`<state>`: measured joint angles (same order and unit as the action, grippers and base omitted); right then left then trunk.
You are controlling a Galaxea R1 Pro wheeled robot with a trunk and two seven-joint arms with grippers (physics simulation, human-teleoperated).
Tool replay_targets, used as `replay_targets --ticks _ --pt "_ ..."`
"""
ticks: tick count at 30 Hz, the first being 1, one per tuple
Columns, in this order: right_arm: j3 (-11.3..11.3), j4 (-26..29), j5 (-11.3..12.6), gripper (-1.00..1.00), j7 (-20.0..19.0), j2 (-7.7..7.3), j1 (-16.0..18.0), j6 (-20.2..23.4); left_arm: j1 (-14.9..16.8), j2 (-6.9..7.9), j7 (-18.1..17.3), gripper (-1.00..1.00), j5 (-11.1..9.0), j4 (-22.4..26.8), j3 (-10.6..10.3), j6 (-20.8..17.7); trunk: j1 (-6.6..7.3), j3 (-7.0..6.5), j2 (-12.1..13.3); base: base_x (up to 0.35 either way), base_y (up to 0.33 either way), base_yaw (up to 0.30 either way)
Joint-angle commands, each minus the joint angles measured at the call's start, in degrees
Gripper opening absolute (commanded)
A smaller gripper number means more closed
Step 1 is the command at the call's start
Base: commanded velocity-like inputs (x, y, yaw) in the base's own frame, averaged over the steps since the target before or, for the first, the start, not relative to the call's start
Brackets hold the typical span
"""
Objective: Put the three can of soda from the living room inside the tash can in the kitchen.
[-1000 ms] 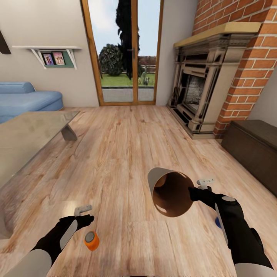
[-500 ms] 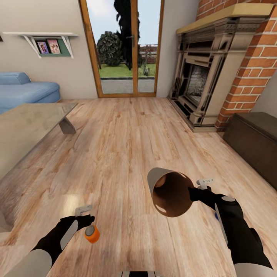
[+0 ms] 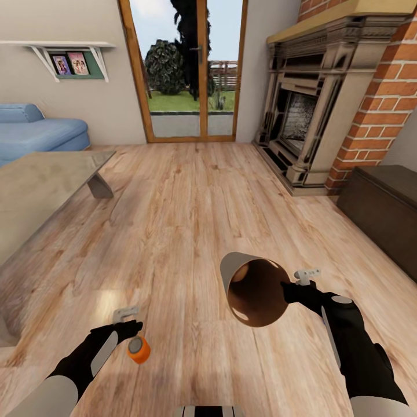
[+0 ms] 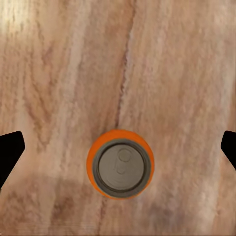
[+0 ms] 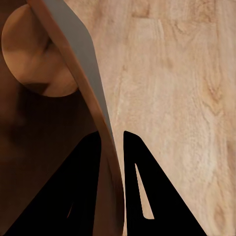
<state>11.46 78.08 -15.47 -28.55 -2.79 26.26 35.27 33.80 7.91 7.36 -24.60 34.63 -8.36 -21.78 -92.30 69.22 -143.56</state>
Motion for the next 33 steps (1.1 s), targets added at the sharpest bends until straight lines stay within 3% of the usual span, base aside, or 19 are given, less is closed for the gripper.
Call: replay_targets --ticks 1,16,33 --pt "-0.03 0.05 1.06 -1.0 -0.19 0.04 0.02 0.18 0.01 0.0 -0.02 1.0 0.0 0.0 -0.18 0.06 0.01 -0.01 0.0 0.118 0.076 0.0" --pt "-0.84 -0.03 0.99 -1.0 -0.16 0.15 0.02 0.15 0.03 0.03 0.1 1.0 -0.01 0.12 -1.3 0.41 0.01 -0.01 0.0 0.082 0.057 0.0" --pt "-1.21 -0.04 0.97 -1.0 -0.1 0.15 -0.01 0.15 0.03 -0.08 -0.26 1.0 0.16 -0.17 -3.42 0.36 -0.43 3.76 -0.23 0.0 0.0 0.0"
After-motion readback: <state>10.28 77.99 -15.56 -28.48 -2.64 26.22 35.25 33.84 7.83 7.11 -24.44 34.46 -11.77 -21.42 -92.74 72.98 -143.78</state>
